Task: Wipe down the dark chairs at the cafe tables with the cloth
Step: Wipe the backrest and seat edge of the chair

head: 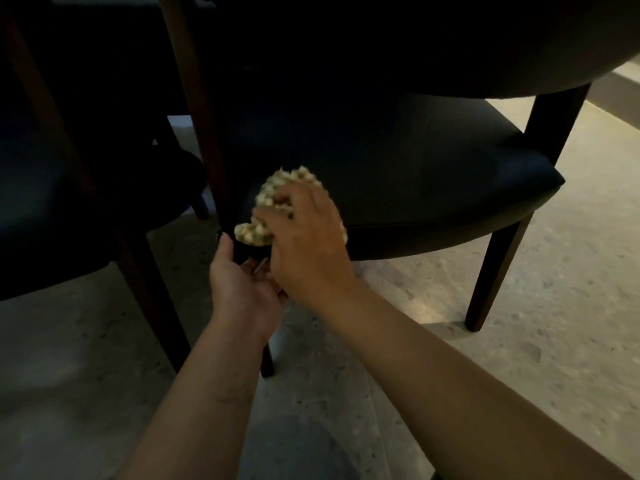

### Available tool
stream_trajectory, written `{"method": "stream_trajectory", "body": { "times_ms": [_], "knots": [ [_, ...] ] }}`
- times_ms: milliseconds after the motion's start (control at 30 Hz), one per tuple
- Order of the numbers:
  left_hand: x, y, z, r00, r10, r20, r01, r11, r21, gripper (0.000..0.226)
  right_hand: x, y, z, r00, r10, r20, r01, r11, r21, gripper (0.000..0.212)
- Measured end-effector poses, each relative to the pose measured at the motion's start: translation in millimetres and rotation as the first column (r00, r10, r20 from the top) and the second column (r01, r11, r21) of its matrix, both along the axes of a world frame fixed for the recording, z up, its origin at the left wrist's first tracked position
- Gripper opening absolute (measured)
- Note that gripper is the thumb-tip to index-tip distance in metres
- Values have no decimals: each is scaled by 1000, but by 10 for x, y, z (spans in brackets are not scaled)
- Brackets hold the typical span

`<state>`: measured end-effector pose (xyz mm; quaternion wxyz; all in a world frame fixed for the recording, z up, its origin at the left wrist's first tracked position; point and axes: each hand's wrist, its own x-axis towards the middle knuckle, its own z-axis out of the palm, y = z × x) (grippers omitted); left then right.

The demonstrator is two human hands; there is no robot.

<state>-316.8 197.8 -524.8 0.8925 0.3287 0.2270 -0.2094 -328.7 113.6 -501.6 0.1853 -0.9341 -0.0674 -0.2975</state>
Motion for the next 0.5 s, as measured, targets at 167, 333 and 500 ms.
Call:
{"method": "stream_trajectory", "body": {
  "times_ms": [167, 333, 500],
  "knots": [
    [17, -34, -23, 999, 27, -20, -25, 994, 105, 48, -76, -438, -152, 988, 116, 106, -102, 986, -130, 19],
    [-8, -109, -21, 999, -32, 29, 28, 988, 153, 45, -207, -718, -154, 978, -12, 208, 30, 996, -83, 28],
    [-52, -323, -2, 975, -181, 126, 152, 966, 208, 38, -199, -584, -268, 980, 178, 89, -152, 958, -244, 32]
  ]
}}
